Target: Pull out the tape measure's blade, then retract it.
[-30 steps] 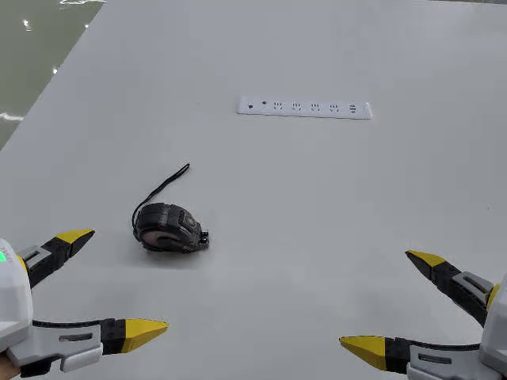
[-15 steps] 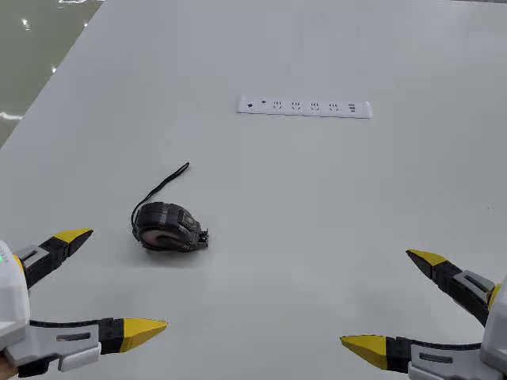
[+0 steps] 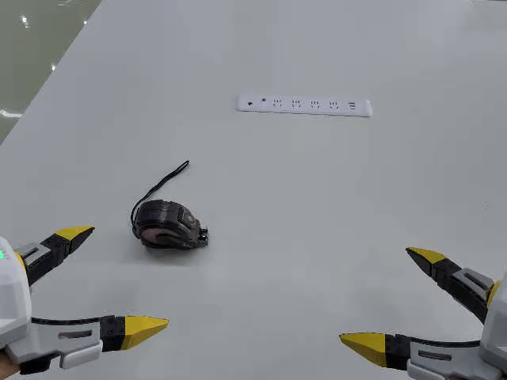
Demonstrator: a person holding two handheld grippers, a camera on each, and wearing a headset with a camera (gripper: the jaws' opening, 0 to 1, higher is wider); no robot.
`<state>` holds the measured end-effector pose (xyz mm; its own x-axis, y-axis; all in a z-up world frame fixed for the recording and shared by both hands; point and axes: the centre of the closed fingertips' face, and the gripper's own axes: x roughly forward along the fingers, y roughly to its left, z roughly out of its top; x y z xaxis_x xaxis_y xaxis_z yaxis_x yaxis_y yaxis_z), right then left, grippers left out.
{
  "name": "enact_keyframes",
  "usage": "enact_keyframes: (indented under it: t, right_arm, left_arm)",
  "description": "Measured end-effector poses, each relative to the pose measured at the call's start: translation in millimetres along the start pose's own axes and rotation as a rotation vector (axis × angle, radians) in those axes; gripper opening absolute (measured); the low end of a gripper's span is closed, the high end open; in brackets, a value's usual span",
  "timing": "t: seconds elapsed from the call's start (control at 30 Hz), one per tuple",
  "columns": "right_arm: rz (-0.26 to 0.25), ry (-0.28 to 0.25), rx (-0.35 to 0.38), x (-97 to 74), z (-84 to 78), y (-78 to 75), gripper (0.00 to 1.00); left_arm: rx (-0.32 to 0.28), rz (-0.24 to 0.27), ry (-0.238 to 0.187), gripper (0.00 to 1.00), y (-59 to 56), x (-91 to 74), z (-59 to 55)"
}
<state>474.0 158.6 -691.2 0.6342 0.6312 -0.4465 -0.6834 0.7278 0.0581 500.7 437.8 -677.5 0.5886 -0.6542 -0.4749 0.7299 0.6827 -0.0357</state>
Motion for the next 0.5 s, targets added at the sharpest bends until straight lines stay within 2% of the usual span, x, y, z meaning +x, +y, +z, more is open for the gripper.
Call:
enact_keyframes:
  t: [0.5]
  right_arm:
    - [0.004, 0.006, -0.012, 0.0, -1.2, 1.3, 1.00]
  left_arm:
    - [-0.001, 0.003, -0.002, 1.00, 0.6, 1.6, 0.0]
